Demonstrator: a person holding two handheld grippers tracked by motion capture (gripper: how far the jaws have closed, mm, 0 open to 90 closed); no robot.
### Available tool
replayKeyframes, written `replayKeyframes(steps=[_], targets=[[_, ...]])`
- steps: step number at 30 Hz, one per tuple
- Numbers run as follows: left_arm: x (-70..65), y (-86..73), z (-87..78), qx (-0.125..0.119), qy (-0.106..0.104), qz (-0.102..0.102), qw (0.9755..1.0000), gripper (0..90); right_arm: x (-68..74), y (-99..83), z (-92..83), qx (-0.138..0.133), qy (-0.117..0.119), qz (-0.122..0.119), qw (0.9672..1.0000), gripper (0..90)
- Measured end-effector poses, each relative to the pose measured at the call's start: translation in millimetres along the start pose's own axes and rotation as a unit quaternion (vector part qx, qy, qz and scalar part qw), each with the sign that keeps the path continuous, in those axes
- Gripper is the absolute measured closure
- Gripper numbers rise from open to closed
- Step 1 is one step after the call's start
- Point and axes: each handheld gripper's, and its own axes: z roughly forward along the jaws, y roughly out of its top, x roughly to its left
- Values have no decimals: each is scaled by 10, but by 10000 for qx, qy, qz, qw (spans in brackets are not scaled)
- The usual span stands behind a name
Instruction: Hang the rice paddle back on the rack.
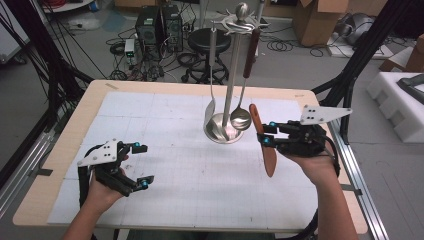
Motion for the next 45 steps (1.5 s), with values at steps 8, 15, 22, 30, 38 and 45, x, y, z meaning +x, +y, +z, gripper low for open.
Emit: replayKeyframes(steps=[8, 15, 22, 30, 38, 45], targets=[[0, -1, 8, 13, 8, -13, 10000, 17, -64, 29, -206, -344, -118, 47, 9993, 661], [5, -1, 1, 3, 5, -9, 10000, 17, -80, 66, -216, -353, -136, 25, 9993, 661], [6, 0, -1, -6, 4, -8, 10000, 17, -119, 98, -218, -376, -163, 45, 9992, 661], [12, -5, 9, -8, 2, -22, 10000, 17, -134, 140, -232, -331, -266, -2, 9991, 661], [21, -9, 17, -10, 3, -38, 10000, 17, -359, 246, -297, -339, -384, 143, 9986, 660], [27, -12, 12, -10, 0, -53, 10000, 17, -612, 494, -281, -364, -342, 145, 9986, 660]])
